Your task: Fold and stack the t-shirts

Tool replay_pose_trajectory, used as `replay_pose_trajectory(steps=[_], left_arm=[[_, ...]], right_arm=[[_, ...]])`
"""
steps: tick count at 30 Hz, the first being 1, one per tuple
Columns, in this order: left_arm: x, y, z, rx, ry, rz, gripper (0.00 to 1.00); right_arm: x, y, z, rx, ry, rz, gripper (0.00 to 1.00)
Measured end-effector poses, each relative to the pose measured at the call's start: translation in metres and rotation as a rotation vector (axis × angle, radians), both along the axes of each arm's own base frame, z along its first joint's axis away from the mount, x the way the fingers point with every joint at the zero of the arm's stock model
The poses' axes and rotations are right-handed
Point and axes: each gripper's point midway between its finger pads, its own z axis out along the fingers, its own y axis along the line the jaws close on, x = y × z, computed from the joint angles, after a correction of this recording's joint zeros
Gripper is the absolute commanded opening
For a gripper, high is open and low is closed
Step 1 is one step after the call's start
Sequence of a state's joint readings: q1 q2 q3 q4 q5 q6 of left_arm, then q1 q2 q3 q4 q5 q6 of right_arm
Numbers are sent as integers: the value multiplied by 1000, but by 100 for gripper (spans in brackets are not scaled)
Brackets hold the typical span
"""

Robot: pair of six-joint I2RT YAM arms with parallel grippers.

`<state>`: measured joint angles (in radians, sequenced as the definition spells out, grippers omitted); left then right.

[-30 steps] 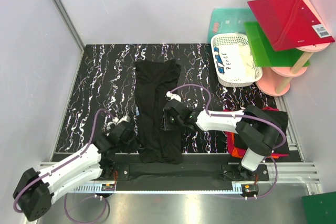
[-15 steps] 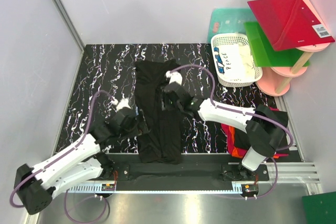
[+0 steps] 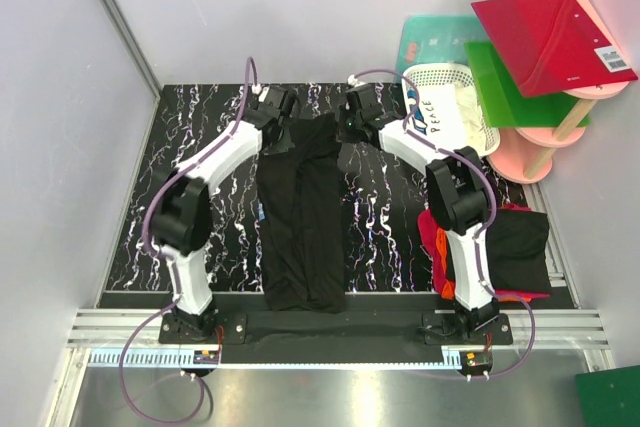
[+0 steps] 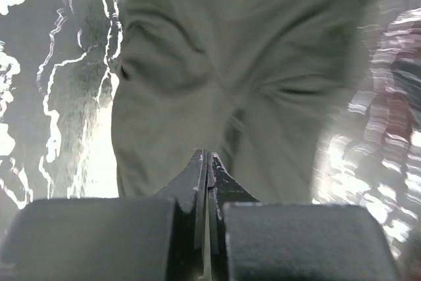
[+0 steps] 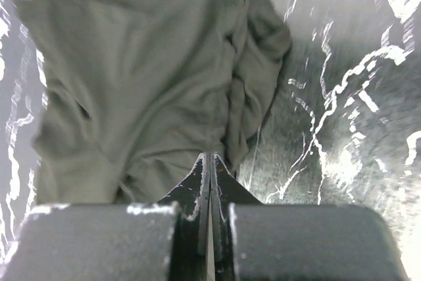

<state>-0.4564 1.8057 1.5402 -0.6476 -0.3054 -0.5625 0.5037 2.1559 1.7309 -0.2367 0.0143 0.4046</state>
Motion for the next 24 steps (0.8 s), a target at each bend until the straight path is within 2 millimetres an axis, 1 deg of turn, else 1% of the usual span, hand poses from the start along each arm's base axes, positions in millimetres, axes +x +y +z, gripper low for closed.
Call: replay_pose_trajectory(steps=[1,2,4,6,7,9,12,14,16,18,20,22,23,24], left_arm=[[7,4,-15,14,38,4,0],[17,8,-35,26,87,8,0],[22,19,-66,52,173,14,0],[23,28,-86,66,237,20,0],[24,32,-92,68,261,19,0],[27,34,-97,65,298,10,0],[45,29,-95,42,303,-15,0],[59,24,-94,19,294,-30,0],[66,20,-95,3,304,-44,0],[73,15,-100,-14,319,-57,0],[76,11,-108,-25,345,-66,0],[76,10,-120,-28,378,-70,0],[77,9,-122,-30,391,-70,0],[77,9,-121,-32,393,-71,0]], right_arm=[[0,-1,-7,1,23,8,0],[-2,0,-15,3,54,24,0],[-11,4,-25,5,99,52,0],[-19,9,-28,14,127,80,0],[-21,11,-27,19,133,89,0],[-24,15,-25,33,140,110,0],[-25,20,-21,48,150,130,0],[-20,26,-18,60,148,143,0],[-13,31,-17,69,148,151,0],[-10,35,-22,77,170,157,0],[-6,39,-32,92,205,162,0],[-4,39,-45,106,254,161,0],[-4,39,-51,111,277,160,0],[-2,38,-58,112,308,153,0]])
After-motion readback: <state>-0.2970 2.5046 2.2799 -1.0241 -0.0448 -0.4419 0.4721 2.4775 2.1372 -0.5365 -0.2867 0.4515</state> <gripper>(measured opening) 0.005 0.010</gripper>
